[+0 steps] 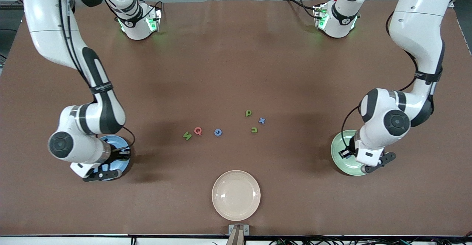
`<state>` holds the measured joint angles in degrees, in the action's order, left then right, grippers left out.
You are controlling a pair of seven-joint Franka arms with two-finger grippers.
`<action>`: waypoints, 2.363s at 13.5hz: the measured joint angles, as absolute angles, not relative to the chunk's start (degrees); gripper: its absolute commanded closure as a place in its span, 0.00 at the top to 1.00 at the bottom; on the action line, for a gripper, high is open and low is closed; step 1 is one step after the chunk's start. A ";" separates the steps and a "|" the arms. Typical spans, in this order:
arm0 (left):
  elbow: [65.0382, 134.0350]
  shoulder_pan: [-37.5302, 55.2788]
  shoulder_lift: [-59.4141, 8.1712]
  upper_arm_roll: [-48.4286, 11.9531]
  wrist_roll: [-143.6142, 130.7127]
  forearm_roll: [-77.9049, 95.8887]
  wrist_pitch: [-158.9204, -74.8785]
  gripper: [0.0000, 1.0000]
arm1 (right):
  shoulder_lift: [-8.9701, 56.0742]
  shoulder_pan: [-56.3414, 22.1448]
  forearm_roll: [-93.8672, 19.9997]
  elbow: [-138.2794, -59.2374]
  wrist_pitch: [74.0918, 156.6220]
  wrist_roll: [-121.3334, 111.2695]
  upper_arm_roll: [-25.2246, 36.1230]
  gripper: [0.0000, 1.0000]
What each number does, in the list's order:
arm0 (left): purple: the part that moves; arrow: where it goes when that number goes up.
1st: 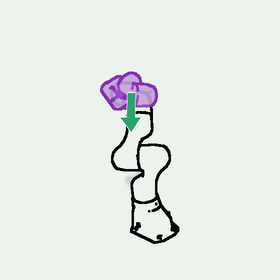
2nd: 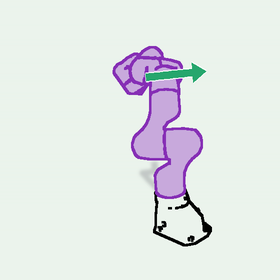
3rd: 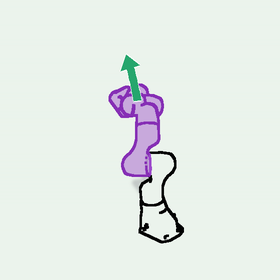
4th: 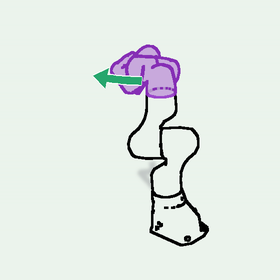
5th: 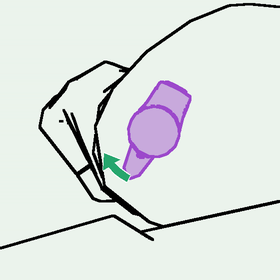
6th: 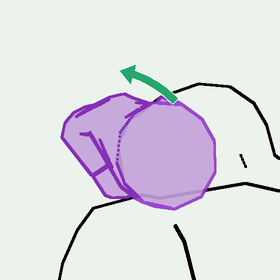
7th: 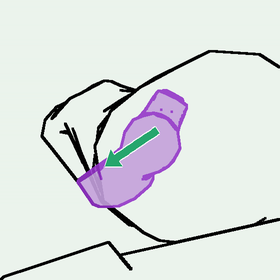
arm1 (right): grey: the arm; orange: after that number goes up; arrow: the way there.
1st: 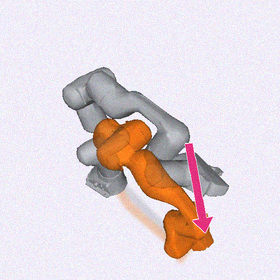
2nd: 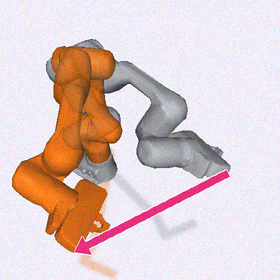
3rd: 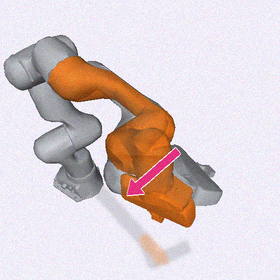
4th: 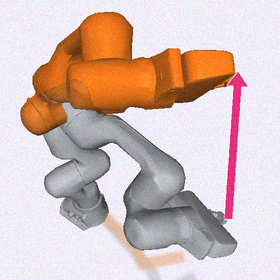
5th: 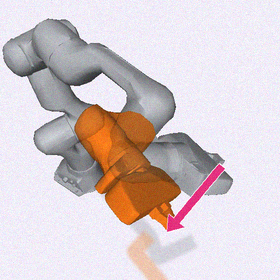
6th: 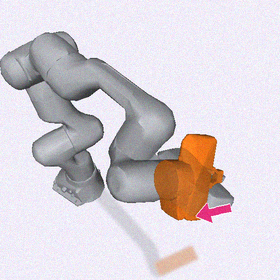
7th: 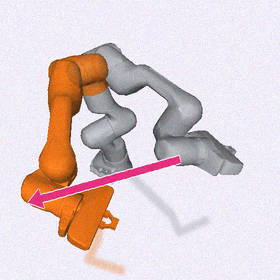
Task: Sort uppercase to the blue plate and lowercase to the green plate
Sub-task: 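Drop the E on the green plate while the right gripper drops B, then reach the left gripper to the blue x while the right gripper reaches the green N, then grasp the x with the left gripper while the right gripper grasps the N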
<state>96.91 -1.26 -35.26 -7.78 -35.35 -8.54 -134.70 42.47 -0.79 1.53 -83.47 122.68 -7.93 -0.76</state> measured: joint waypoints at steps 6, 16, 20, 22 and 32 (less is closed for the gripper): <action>97.23 -5.01 -37.55 -8.12 -27.99 -8.71 -134.39 1.00 | 43.59 4.36 8.23 -83.71 123.22 -14.05 -0.69 0.70; 96.77 -3.03 -31.58 -21.89 -27.48 -8.74 -121.87 0.98 | 43.01 -7.12 7.30 -83.01 122.29 6.98 -3.40 0.87; 97.76 5.84 -32.15 -23.16 -28.23 -11.62 -121.82 0.97 | 43.03 -13.73 2.30 -83.20 122.06 31.16 -5.62 0.86; 97.81 9.89 -33.30 -23.15 -29.30 -12.93 -122.82 0.92 | 43.26 -16.72 1.85 -83.39 122.26 44.72 -5.78 0.86; 97.88 17.78 -40.61 -23.03 -28.82 -17.40 -134.47 0.76 | 43.94 -19.73 0.87 -91.87 130.51 58.47 -5.75 0.69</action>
<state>97.88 17.78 -40.61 -23.03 -28.82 -17.40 -134.47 43.94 -19.73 0.87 -91.87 130.51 58.47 -5.75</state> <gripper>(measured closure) 0.185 0.172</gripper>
